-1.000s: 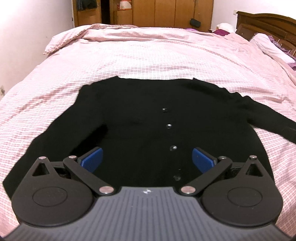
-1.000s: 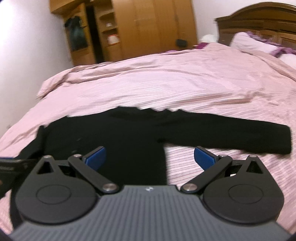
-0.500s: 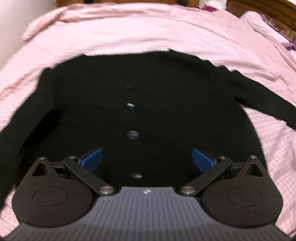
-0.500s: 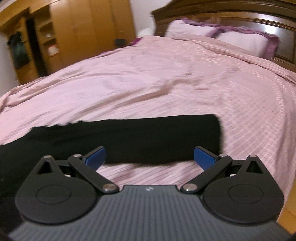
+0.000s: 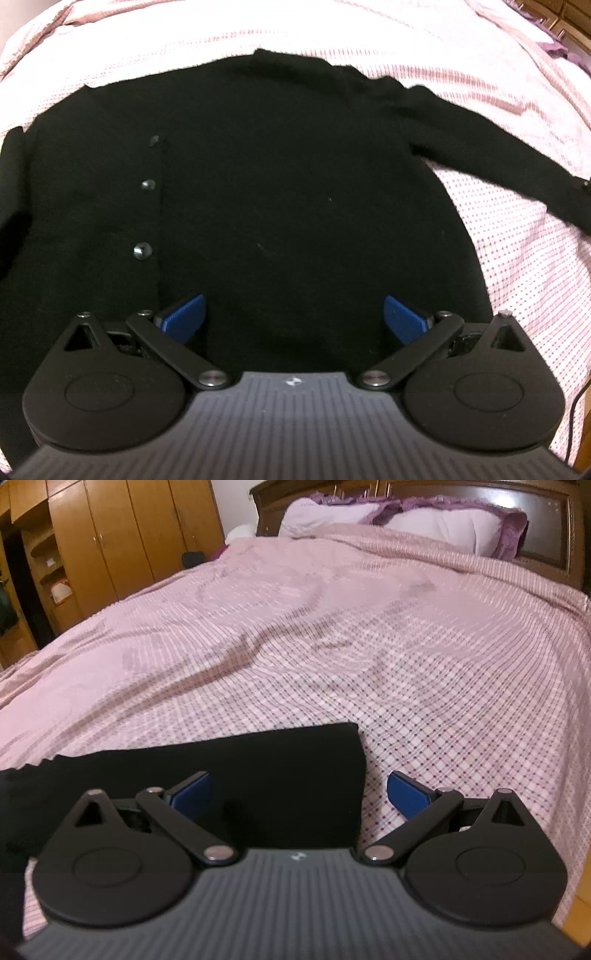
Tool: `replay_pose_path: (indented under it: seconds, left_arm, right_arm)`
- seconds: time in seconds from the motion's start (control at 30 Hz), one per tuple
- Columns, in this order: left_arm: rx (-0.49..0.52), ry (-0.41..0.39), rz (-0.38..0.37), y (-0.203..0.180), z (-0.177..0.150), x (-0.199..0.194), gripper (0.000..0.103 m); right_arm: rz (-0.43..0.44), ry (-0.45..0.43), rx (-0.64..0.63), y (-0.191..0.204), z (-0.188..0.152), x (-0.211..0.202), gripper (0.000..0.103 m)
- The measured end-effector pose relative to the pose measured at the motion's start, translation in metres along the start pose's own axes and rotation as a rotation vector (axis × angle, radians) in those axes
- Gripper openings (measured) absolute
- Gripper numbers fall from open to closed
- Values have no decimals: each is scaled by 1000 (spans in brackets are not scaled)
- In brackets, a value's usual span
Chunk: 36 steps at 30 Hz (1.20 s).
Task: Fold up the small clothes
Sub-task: 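Move the right tool to the cardigan sleeve cuff and grasp it, then lift the sleeve with the right gripper and fold it across the cardigan body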
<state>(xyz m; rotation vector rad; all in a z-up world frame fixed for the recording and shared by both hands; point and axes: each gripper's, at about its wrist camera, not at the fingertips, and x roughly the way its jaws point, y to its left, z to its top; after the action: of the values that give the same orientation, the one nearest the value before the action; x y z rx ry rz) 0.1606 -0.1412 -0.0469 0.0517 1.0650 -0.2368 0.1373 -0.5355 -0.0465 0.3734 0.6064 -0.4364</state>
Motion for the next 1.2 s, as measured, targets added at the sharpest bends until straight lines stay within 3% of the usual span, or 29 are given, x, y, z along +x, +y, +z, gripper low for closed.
replay_pose_path:
  seconds: [0.3,0.6,0.8,0.9,1.07,1.2]
  left_arm:
    - [46,13,50,-9,0,13,103]
    - [76,20,60,-10,-3,17,103]
    - [71,30,61,-12,-2,20,103]
    - [69,31,56,-11,0,19,103]
    - [68,31,49,-10,0,17,103]
    - [38,70,8,-5,1,8,103]
  right_arm:
    - [19,33,-5,-2,-9,27,103]
    - [40,36,17,-2,-8,28,103]
    - [67,25,3,9,-6,27,90]
    - [86,20,8,8,-4,28,74]
    - [158,23,22,7,-2,23,23]
    - [187,8,20,13,-2,15,16]
